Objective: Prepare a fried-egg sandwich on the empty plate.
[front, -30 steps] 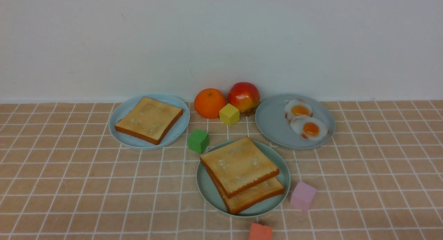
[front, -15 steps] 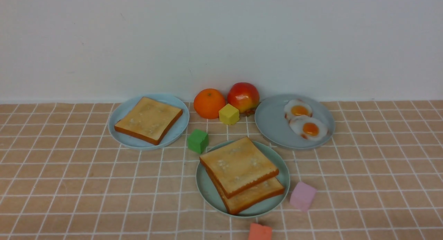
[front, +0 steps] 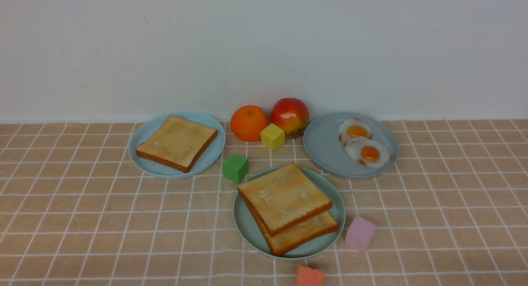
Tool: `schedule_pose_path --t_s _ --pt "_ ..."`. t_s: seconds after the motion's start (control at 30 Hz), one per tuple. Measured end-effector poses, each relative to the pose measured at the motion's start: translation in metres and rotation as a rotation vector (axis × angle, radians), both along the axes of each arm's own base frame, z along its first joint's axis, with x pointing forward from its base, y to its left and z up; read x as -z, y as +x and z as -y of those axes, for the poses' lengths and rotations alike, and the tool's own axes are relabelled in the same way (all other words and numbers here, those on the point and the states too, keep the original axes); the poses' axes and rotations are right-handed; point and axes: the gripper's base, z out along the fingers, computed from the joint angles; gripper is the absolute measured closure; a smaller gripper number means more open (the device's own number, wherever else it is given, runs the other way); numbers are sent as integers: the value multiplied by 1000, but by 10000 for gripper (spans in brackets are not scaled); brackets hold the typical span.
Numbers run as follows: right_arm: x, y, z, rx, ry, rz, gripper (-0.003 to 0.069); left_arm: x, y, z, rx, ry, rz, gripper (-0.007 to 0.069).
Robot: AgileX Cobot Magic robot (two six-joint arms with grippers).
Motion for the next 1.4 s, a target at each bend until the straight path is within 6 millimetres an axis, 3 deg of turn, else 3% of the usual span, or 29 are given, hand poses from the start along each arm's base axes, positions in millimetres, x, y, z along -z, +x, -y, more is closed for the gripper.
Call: schedule_pose_path --t_s 1.4 --pt "0 0 0 0 0 0 585 0 0 0 0 2 0 624"
